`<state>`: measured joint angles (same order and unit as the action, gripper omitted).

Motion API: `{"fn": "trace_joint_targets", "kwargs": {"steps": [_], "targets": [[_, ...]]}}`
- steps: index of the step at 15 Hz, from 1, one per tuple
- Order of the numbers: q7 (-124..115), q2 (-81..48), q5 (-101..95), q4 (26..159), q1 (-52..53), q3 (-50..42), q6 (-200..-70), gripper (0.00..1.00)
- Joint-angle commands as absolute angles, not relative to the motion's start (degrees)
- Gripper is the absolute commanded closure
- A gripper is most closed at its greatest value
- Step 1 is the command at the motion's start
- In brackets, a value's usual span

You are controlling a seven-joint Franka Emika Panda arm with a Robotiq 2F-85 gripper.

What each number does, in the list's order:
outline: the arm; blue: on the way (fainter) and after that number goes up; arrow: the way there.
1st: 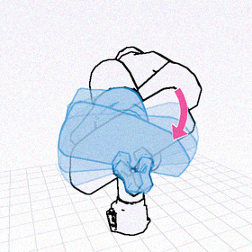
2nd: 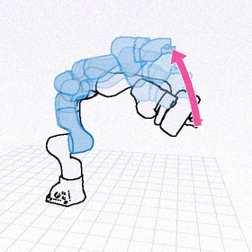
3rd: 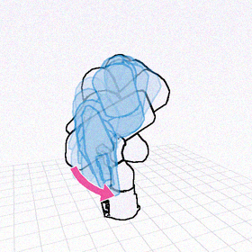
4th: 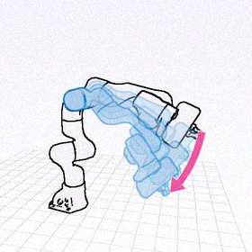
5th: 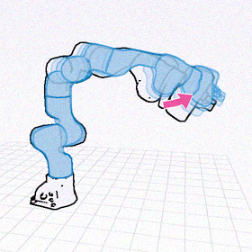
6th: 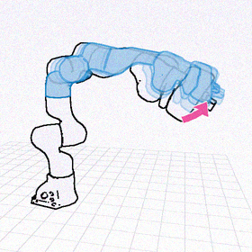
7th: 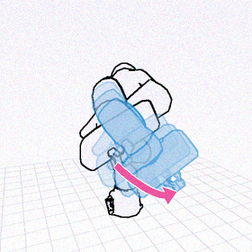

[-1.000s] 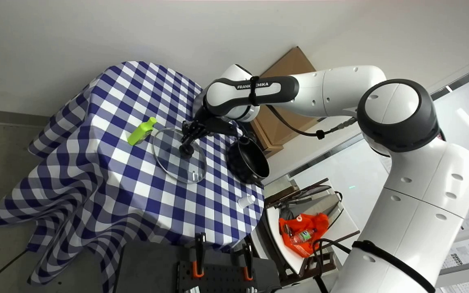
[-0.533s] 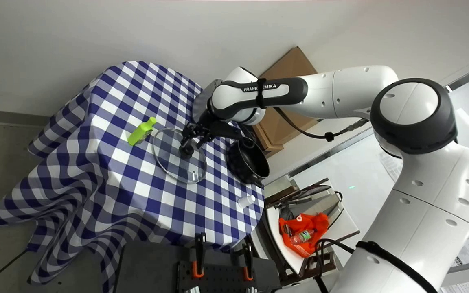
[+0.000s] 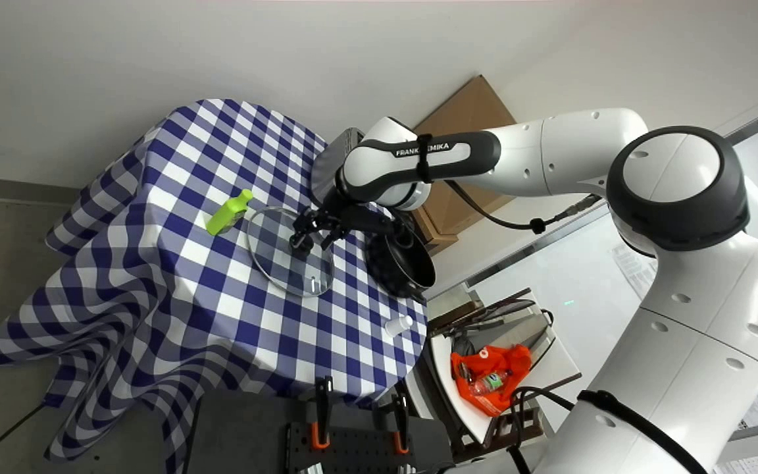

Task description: Put the lid on the black pot

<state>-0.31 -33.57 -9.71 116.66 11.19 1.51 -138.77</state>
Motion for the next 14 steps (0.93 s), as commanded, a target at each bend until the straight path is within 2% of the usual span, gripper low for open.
{"fn": "trace_joint_targets", "kwargs": {"steps": [1, 6, 14], "targets": [[-1.0, -33.7, -11.4, 117.4, 11.1, 1.4, -141.5, 0.4], [-1.0, -33.7, -12.7, 117.8, 11.3, 1.0, -144.2, 0.76], [-0.3, -30.3, -12.2, 120.6, 10.7, 1.8, -146.7, 0.76]]}}
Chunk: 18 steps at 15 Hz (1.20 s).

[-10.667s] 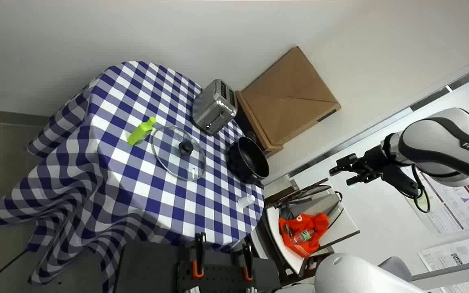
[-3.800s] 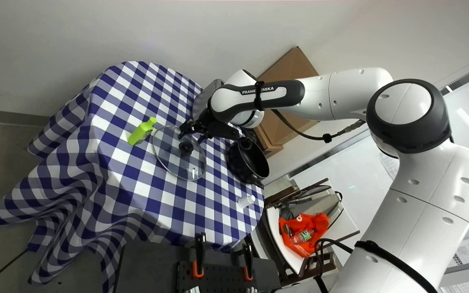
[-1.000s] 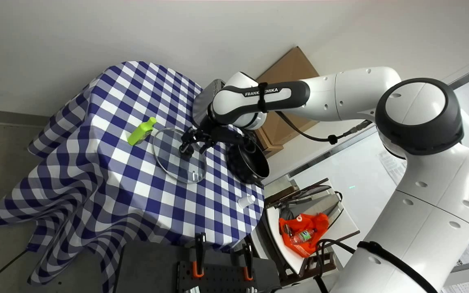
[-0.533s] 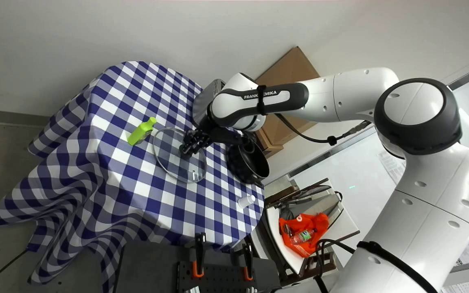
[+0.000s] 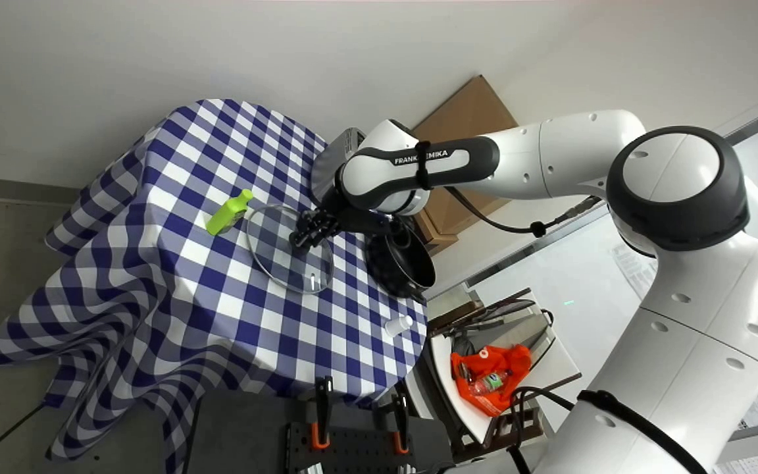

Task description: Put the lid on the black pot

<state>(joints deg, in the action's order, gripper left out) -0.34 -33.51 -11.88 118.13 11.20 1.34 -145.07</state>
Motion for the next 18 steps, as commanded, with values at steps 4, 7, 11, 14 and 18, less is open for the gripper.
{"fn": "trace_joint_targets", "kwargs": {"steps": [4, 7, 11, 14, 18], "targets": [[0.5, -26.3, -11.4, 122.7, 10.0, 2.5, -147.5, 0.76], [0.8, -23.7, -11.2, 123.0, 9.4, 2.5, -147.0, 0.76], [1.5, -21.3, -10.9, 123.1, 8.0, 2.5, -146.6, 0.76], [2.6, -19.5, -10.9, 121.9, 6.5, 2.1, -145.4, 0.76], [4.9, -17.0, -10.8, 119.7, 3.7, 1.3, -143.3, 0.76]]}}
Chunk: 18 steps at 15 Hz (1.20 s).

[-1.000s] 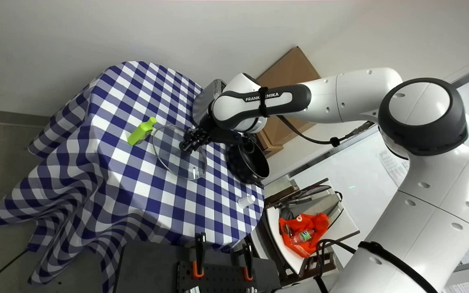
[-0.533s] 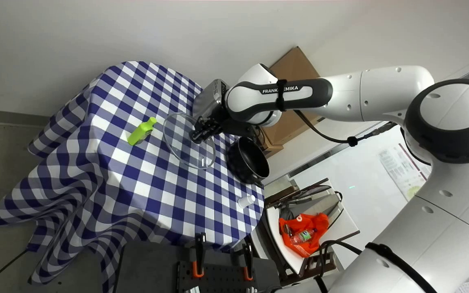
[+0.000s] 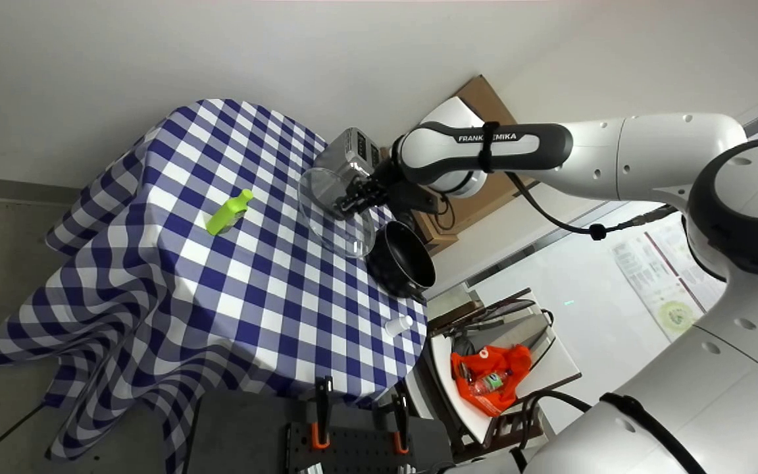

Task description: Put the lid on the black pot

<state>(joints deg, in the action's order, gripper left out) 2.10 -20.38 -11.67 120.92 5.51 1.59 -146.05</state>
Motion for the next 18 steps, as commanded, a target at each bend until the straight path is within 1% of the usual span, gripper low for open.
{"fn": "trace_joint_targets", "kwargs": {"steps": [1, 9, 18], "targets": [[5.4, -16.5, -10.7, 119.1, 3.0, 1.1, -142.6, 0.76], [9.7, -14.0, -10.4, 114.6, -2.4, -1.3, -138.6, 0.76], [13.6, -20.9, -6.8, 107.0, -11.6, -6.7, -137.6, 0.76]]}}
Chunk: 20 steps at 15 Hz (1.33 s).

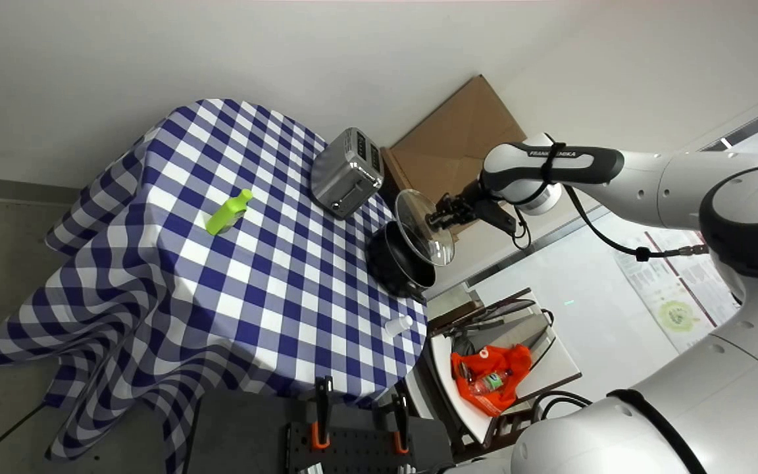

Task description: Put the lid on the black pot

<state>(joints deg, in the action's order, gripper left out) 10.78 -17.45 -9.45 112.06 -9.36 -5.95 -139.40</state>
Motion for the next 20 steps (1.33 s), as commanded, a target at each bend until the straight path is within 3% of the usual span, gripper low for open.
{"fn": "trace_joint_targets", "kwargs": {"steps": [1, 12, 20], "targets": [[14.3, -22.3, -6.0, 105.7, -12.6, -6.8, -137.5, 0.76], [16.5, -38.4, -3.2, 88.9, -15.3, -4.1, -132.8, 0.76], [17.2, -41.7, -3.3, 84.3, -15.6, -3.1, -128.3, 0.76]]}}
